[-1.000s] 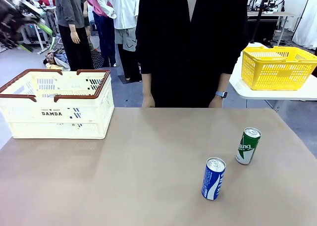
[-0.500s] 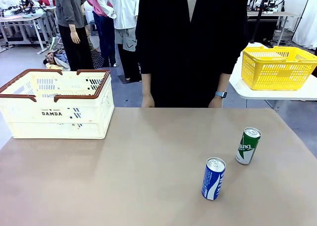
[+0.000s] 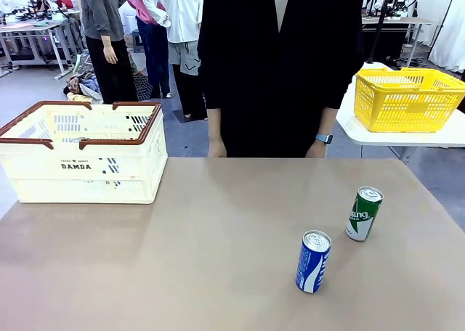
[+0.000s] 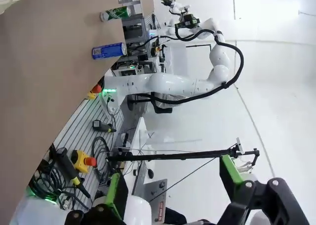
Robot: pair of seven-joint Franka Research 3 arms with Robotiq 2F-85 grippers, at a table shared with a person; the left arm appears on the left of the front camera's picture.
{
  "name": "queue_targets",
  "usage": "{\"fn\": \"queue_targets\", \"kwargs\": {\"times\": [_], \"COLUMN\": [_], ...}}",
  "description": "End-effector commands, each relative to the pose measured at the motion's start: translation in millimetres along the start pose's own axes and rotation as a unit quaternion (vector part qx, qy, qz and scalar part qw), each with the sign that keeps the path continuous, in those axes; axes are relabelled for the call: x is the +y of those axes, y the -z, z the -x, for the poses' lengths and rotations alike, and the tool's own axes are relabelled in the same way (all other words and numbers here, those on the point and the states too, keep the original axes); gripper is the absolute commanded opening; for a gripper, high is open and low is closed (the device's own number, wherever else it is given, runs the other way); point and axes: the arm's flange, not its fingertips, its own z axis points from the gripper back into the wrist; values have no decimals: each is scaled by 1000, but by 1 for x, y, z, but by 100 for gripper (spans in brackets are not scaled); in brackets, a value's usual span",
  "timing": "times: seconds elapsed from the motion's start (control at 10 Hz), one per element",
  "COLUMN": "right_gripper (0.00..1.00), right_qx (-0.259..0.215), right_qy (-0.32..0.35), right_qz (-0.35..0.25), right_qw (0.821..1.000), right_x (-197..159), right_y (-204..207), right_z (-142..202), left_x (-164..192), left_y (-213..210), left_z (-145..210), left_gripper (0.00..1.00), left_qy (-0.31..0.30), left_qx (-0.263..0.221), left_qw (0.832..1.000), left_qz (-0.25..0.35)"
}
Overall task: Place the drinks into the Shopping basket.
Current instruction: Pick up one drink and place it into the Shopping basket.
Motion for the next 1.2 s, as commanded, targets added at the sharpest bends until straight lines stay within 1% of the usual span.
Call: {"fn": "queue_targets", "kwargs": {"times": [0.0, 1.1], "right_gripper": [100, 100], "right_qx": [2, 2], "right_qy": [4, 4], "right_qz": [-2, -2], "right_qw": [1000, 1000], "right_x": [4, 4], "right_y": [0, 0], "right_z": [1, 1], "left_x": [-16, -16], "left_y": [-2, -2], "left_z": [17, 17], "left_gripper": [100, 100], "left_qy": [14, 14], "left_qx": [-2, -2], "left_qw": [1000, 1000], "left_qz": [-3, -3]}}
